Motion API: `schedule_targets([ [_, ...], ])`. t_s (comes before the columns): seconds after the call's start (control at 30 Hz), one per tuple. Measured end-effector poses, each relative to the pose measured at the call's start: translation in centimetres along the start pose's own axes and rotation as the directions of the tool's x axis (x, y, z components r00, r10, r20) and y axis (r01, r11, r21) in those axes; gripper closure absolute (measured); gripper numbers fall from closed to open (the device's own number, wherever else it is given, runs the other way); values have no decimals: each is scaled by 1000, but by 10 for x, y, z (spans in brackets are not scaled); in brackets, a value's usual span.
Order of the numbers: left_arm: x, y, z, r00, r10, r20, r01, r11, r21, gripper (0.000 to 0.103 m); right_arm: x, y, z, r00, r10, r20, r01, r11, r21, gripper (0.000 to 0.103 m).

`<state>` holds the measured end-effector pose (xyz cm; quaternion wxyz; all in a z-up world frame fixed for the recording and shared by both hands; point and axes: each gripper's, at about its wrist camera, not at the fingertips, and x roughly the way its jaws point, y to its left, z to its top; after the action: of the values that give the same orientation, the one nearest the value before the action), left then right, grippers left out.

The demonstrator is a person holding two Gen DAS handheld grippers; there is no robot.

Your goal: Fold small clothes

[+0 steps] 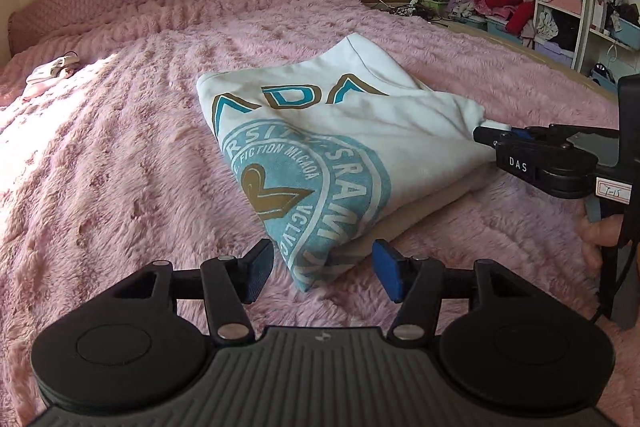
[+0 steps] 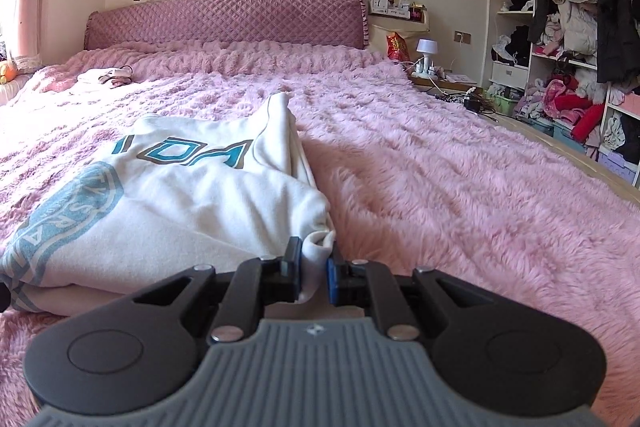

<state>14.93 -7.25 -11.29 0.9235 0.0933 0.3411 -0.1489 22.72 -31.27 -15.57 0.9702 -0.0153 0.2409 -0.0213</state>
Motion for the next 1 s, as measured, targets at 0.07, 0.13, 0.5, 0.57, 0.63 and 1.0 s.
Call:
schedule_targets([
  [0.07,3,1,0,1000,4,0,-4,1000,4,41,-2,-1,0,1000,-2,3,2,1000,2,98],
  [0.13,4,0,0,1000,14,-5,-14,1000,19,44,-3,0,0,1000,-4,6,4,1000,-4,98],
  [0.5,10,-1,-2,998,49,-42,-47,998,46,91,1,-2,0,1000,-2,17,2,1000,3,100],
  [0.57,2,-3,3,999,42,-16,-41,998,42,93,-7,-5,2,998,-17,64,15,1000,19,101],
  [0.63,-1,1,6,999,29,-15,-29,999,18,93,-15,-9,6,995,-27,98,25,999,21,101],
  [1.0,25,-7,-12,991,72,-115,-57,990,129,92,8,-19,-13,999,-17,-35,19,997,69,85],
])
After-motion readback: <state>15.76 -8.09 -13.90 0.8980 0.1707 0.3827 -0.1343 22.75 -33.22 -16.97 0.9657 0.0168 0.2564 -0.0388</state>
